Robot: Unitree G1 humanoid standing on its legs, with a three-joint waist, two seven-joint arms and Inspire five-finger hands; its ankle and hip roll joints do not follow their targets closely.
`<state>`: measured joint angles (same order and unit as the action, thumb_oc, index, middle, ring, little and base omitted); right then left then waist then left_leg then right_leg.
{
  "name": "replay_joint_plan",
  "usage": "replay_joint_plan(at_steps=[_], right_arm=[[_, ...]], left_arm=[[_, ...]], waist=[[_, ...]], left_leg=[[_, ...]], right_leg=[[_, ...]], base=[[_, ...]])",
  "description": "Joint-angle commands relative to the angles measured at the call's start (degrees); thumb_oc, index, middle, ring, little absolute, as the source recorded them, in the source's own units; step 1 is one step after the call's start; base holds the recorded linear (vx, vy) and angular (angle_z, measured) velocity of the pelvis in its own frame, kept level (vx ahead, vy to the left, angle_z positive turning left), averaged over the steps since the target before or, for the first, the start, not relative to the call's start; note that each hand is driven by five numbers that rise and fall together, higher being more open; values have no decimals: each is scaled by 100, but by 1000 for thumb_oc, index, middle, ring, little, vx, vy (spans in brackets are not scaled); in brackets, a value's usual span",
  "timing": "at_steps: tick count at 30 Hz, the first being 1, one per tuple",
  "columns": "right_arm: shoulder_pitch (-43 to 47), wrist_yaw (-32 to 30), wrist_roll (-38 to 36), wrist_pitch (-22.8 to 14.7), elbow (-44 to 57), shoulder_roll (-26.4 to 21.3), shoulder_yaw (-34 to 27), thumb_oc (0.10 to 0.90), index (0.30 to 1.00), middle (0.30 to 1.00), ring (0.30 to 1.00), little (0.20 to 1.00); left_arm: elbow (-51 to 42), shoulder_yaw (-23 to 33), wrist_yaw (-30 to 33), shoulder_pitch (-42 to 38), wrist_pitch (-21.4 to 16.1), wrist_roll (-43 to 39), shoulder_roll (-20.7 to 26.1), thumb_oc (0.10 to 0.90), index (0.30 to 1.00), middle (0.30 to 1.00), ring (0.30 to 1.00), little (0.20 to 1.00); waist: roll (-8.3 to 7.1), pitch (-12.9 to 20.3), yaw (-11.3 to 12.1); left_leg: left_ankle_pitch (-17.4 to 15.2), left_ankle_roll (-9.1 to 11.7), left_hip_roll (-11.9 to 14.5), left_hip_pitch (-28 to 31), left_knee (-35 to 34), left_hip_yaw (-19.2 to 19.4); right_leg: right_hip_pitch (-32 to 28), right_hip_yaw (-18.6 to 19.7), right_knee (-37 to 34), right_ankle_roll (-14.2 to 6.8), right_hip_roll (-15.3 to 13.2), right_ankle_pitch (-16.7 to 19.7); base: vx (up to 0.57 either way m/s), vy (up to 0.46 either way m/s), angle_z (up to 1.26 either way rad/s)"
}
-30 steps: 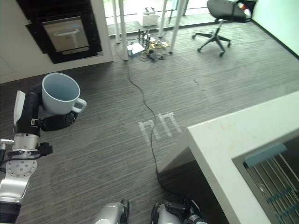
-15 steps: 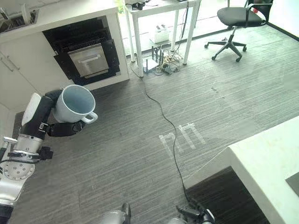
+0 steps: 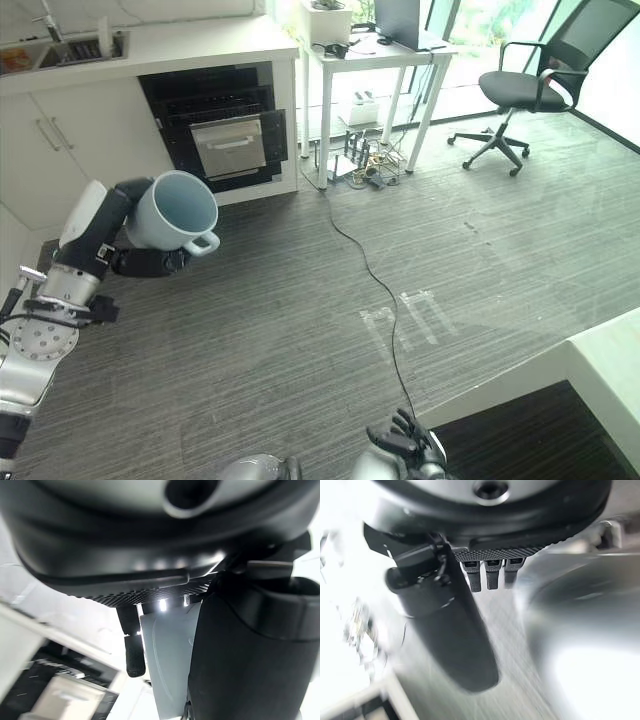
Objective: Place the dishes in the dishwasher.
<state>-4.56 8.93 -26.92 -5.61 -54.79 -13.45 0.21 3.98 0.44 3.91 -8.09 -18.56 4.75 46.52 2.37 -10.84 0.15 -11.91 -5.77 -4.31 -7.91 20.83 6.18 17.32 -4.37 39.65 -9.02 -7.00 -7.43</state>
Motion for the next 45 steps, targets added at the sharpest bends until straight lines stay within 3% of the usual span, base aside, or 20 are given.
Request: replay_joint_plan(at_steps=[1, 4, 11, 12, 16, 19, 22, 24, 29, 45], right_arm=[[-97, 150, 192, -189, -189, -236, 30, 800, 900, 900, 900, 900], [15, 261, 308, -147, -358, -291, 94, 800, 900, 900, 900, 900], [194, 178, 168, -90, -533, -423, 257, 800, 900, 900, 900, 900], [205, 133, 97, -140, -561, -496, 214, 800, 900, 900, 900, 900], [155, 70, -140, -248, -613, -544, 53, 800, 900, 900, 900, 900], [129, 233, -384, -322, -630, -530, -38, 800, 900, 900, 900, 900], [72, 309, -105, -287, -589, -491, -63, 800, 900, 900, 900, 900], [-10, 628, -434, -132, -547, -433, -43, 800, 900, 900, 900, 900], [-154, 1104, -485, -153, -826, -349, -53, 800, 900, 900, 900, 900], [-335, 1251, -303, -126, -747, -165, -45, 800, 900, 900, 900, 900]], left_arm=[[-496, 349, 396, -785, -342, -292, 98, 400, 300, 300, 300, 300], [-534, 427, 409, -561, -353, -236, 28, 400, 300, 300, 300, 300], [-927, 459, 410, -353, -138, -361, -30, 400, 300, 300, 300, 300], [-988, 520, 303, -306, -241, -444, -47, 400, 300, 300, 300, 300], [-1024, 416, 170, -403, -321, -537, -93, 400, 300, 300, 300, 300], [-1043, 352, 88, -449, -334, -453, -150, 400, 300, 300, 300, 300], [-1065, 298, 16, -472, -298, -417, -198, 400, 300, 300, 300, 300], [-1124, 227, -5, -501, -238, -372, -188, 400, 300, 300, 300, 300], [-982, 101, -138, -754, -154, -407, -121, 400, 300, 300, 300, 300], [-845, -23, -360, -1102, -36, -665, -35, 400, 300, 300, 300, 300]], waist=[[-18, 32, -234], [-91, 96, -52], [-85, 247, 247], [-37, 236, 247], [36, 258, 134], [57, 285, 60], [76, 304, -6], [60, 306, -63], [3, 346, -169], [-101, 307, -281]], left_leg=[[-558, 194, -41, 621, -364, -795], [-493, 396, 75, 547, -364, -740], [-224, 733, 386, 202, -364, -679], [-129, 825, 597, 112, -364, -395], [-57, 938, 804, 21, -364, -112], [-108, 937, 813, 65, -364, -89], [-173, 907, 806, 156, -364, -31], [-242, 848, 784, 230, -364, 5], [-378, 747, 740, 361, -364, 148], [-511, 536, 701, 484, -364, 443]], right_leg=[[-1066, 80, -2246, -75, 173, 237], [-1166, -59, -2246, -45, 59, -156], [-1258, -355, -2246, 100, 63, -546], [-1277, -643, -2246, 158, -5, -602], [-1317, -864, -2246, 175, -87, -631], [-1358, -866, -2246, 169, -126, -643], [-1418, -880, -2246, 133, -196, -621], [-1445, -852, -2246, 82, -245, -587], [-1449, -730, -2246, -56, -334, -511], [-1472, -577, -2246, -225, -451, -368]], base=[[105, -264, 139], [77, -223, 112], [53, -145, 9], [-39, -48, 70], [-29, 45, 53], [25, 104, 12], [39, 101, -1], [39, 66, -3], [44, 26, -12], [9, 17, -10]])
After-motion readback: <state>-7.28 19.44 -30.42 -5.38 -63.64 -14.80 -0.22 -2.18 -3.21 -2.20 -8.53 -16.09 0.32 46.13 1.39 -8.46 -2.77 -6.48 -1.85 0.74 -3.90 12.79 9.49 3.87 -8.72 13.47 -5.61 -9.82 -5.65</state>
